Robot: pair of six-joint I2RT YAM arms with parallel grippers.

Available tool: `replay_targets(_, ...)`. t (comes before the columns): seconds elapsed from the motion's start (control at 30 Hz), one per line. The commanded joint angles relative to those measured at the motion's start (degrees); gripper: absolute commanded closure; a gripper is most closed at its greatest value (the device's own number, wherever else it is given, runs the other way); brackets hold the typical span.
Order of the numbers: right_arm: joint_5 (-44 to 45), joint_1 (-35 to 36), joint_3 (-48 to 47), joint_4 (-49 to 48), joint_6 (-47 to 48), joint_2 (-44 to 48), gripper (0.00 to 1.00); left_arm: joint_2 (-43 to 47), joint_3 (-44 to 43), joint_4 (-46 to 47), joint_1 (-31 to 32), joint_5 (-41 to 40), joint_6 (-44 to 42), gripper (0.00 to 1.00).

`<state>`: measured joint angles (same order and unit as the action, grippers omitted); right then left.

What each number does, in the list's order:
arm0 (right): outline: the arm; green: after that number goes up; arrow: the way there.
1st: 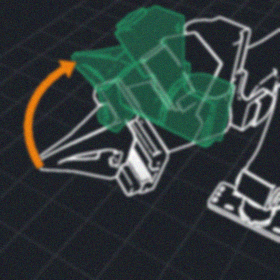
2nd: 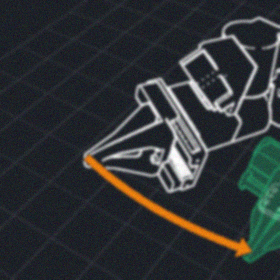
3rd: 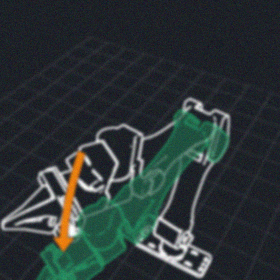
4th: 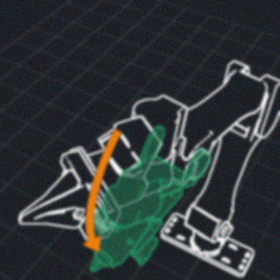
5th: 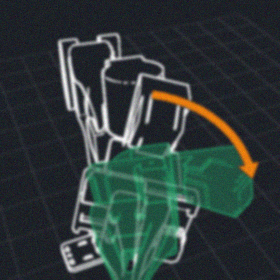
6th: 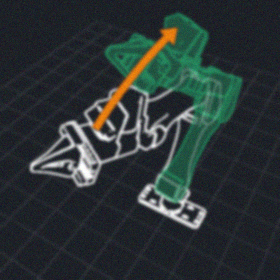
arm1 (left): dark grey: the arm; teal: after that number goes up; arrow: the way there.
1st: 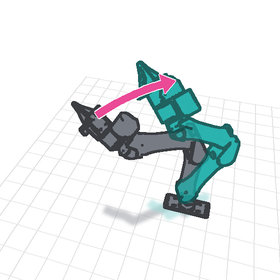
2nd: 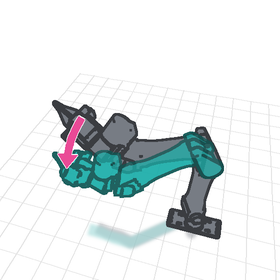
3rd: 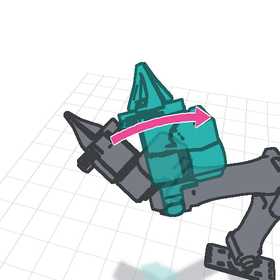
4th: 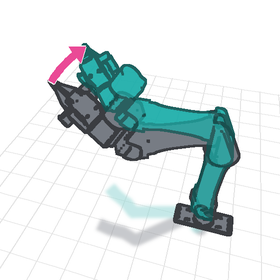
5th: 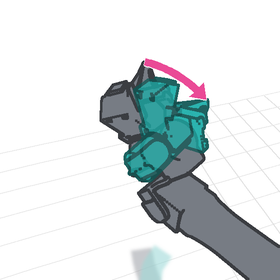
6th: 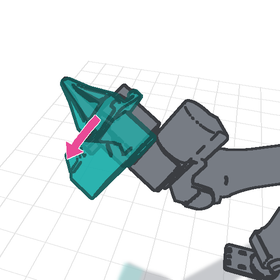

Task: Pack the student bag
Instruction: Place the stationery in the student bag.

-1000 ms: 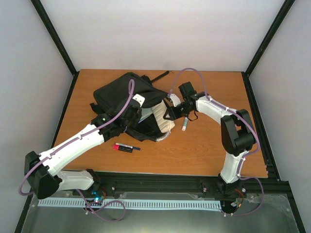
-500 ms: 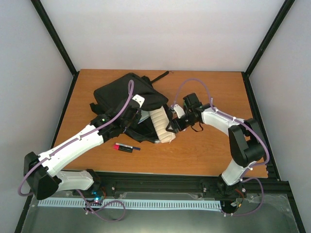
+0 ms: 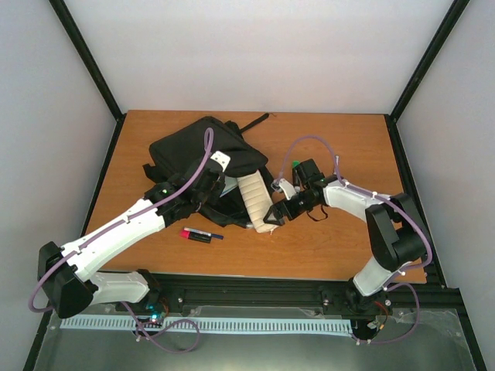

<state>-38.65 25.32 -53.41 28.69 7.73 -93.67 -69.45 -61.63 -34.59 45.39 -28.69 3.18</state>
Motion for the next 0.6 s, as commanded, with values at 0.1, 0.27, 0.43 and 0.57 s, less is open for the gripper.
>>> replay_targets(0.1,-6.35,0.52,3.40,1.64,2.82,1.30,0.02,2.65,-1.48,5.50,0.14,-0.98,-0.54,0.99)
replay_targets(0.27,-7.18,0.66,5.02,-0.07,1.55,0.38,0.15,2.83,-1.44,5.36,0.12,-1.15,-0.55,0.99)
replay_targets(0.43,-6.73,1.22,3.94,-0.41,1.50,-1.13,0.29,2.92,-1.39,5.32,0.14,-1.05,-0.52,0.99)
replay_targets(0.57,-6.36,1.29,3.25,-2.25,0.99,1.78,0.52,2.98,-1.44,5.32,0.12,-0.86,-0.54,0.99)
